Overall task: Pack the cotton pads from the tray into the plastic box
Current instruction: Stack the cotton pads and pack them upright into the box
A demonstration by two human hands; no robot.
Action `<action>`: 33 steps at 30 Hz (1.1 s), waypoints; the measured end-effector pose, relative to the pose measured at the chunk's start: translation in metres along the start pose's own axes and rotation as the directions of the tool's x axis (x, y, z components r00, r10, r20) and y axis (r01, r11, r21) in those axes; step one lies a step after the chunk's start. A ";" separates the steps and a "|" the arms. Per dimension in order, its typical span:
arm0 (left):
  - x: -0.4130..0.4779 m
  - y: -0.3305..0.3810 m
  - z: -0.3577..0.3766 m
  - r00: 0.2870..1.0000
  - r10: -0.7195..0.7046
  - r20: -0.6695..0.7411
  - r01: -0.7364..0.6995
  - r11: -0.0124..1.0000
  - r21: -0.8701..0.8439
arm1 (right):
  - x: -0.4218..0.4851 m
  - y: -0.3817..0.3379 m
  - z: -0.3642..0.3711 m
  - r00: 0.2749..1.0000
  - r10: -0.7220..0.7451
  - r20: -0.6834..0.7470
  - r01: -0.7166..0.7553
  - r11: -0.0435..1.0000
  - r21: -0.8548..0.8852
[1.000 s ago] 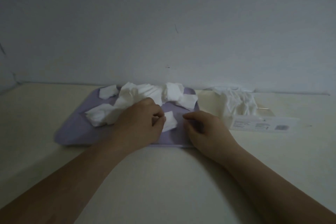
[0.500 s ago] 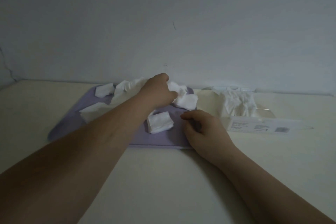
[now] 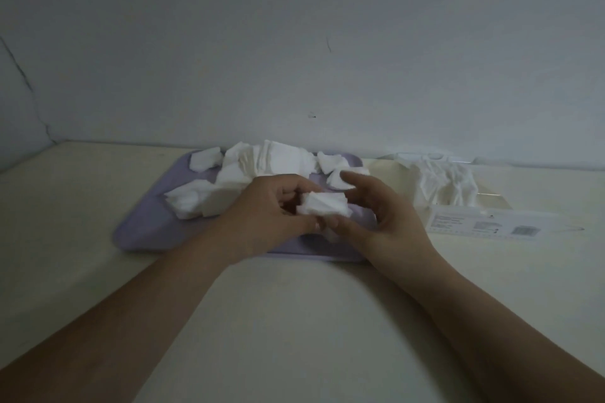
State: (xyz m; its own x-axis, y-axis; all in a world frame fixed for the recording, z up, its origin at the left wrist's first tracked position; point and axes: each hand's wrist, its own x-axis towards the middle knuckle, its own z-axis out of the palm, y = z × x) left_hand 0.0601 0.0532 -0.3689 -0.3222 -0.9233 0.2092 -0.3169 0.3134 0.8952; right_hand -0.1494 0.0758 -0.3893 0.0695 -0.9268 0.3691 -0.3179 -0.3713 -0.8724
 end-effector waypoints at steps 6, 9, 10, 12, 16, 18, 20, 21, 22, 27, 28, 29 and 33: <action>0.013 -0.012 -0.008 0.997 0.037 -0.066 -0.022 0.976 0.218 | -0.003 -0.003 -0.002 0.993 0.017 -0.115 -0.023 0.999 -0.047; 0.012 -0.021 -0.010 0.991 -0.005 -0.137 0.063 0.906 0.419 | -0.002 0.000 0.000 0.989 0.046 -0.138 -0.070 0.982 -0.174; 0.012 -0.025 -0.009 0.989 -0.019 -0.145 0.083 0.889 0.450 | -0.001 0.001 0.001 0.990 0.052 -0.131 -0.076 0.980 -0.182; 0.013 -0.027 -0.004 0.989 -0.008 -0.148 0.090 0.826 0.556 | 0.000 0.001 0.002 0.992 0.047 -0.117 -0.067 0.982 -0.178; 0.013 -0.023 0.001 0.992 0.029 -0.123 0.056 0.771 0.635 | 0.000 0.001 0.002 0.994 0.031 -0.109 -0.053 0.978 -0.203; 0.012 -0.021 0.003 0.994 -0.058 -0.087 0.097 0.829 0.550 | 0.000 0.001 0.002 0.989 0.041 -0.144 -0.074 0.971 -0.227; 0.011 -0.021 0.004 0.989 -0.099 -0.112 0.139 0.887 0.439 | 0.000 0.001 0.002 0.980 0.056 -0.189 -0.100 0.967 -0.235; 0.011 -0.020 0.004 0.985 -0.099 -0.144 0.146 0.920 0.365 | 0.000 0.001 0.002 0.976 0.056 -0.211 -0.107 0.965 -0.239; 0.011 -0.018 0.003 0.978 -0.092 -0.185 0.143 0.948 0.283 | 0.000 0.002 0.001 0.972 0.057 -0.228 -0.113 0.964 -0.242; 0.007 -0.008 -0.003 0.999 -0.051 0.009 0.052 0.984 -0.170 | 0.000 0.002 -0.003 0.958 0.104 -0.267 -0.161 0.966 -0.201; 0.005 -0.007 -0.001 0.994 -0.022 0.106 0.042 0.980 -0.193 | 0.000 0.002 -0.004 0.961 0.113 -0.252 -0.161 0.970 -0.180; 0.003 -0.009 0.002 0.985 0.002 0.175 0.029 0.985 -0.172 | 0.000 0.002 -0.005 0.968 0.119 -0.221 -0.154 0.977 -0.145; 0.002 -0.009 0.006 0.989 -0.034 0.144 0.052 0.992 -0.117 | -0.003 -0.001 -0.004 0.992 0.114 -0.049 -0.116 0.993 -0.023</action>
State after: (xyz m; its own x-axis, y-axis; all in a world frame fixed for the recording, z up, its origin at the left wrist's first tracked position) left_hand 0.0570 0.0495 -0.3792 -0.4359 -0.8920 0.1196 -0.2263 0.2372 0.9447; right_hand -0.1535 0.0792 -0.3885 -0.0137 -0.9593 0.2820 -0.3455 -0.2602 -0.9016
